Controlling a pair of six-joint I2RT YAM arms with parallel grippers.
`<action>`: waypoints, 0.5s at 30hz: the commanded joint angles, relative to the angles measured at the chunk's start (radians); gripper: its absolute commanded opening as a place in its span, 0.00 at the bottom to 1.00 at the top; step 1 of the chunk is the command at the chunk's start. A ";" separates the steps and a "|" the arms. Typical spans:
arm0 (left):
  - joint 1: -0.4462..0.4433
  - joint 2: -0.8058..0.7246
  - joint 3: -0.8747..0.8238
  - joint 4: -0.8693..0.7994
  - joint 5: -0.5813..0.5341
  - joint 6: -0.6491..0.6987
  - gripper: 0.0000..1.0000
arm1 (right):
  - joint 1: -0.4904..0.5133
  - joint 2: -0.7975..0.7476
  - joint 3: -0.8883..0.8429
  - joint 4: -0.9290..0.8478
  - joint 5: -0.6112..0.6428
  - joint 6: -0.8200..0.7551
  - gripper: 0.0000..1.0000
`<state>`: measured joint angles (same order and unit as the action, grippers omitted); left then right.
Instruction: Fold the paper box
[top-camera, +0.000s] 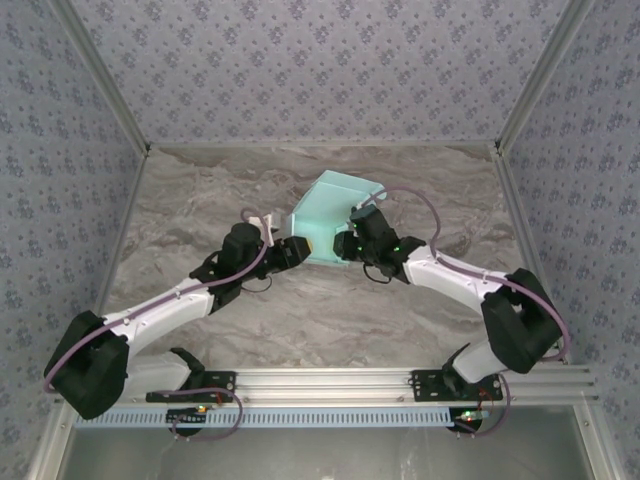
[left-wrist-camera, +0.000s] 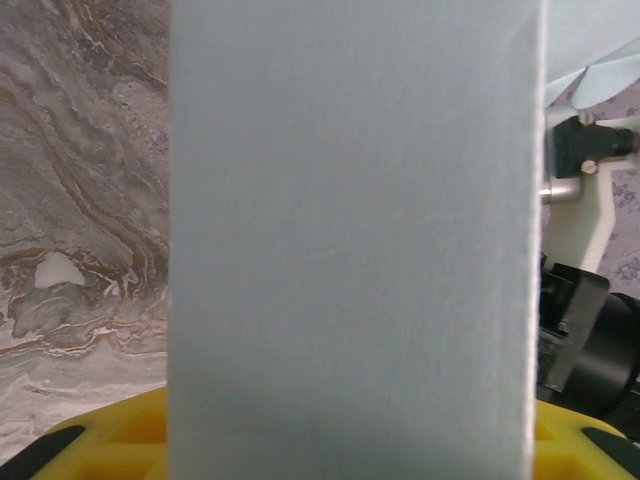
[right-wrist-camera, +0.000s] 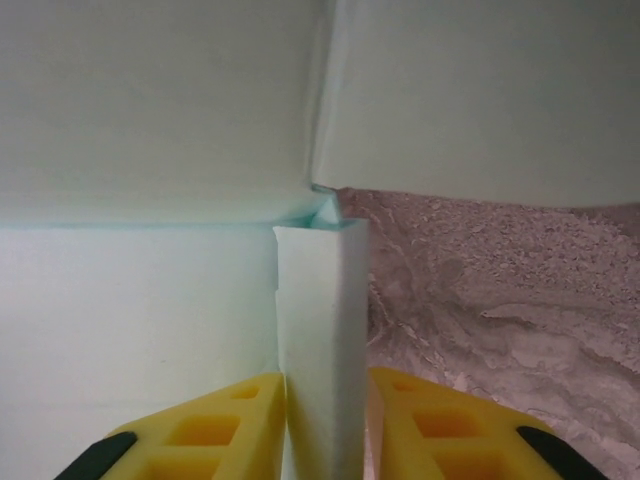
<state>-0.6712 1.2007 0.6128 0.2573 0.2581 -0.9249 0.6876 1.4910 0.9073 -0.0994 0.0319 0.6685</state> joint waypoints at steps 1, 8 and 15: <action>-0.019 -0.001 0.056 0.020 -0.017 0.052 0.44 | 0.024 0.039 0.059 -0.080 0.104 0.016 0.26; -0.061 0.029 0.071 0.017 -0.060 0.088 0.44 | 0.102 0.171 0.149 -0.237 0.405 0.093 0.24; -0.084 0.063 0.081 0.044 -0.065 0.087 0.44 | 0.139 0.253 0.175 -0.254 0.543 0.175 0.24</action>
<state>-0.7246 1.2797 0.6331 0.2199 0.1448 -0.8719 0.8356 1.7111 1.0782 -0.2893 0.4229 0.7872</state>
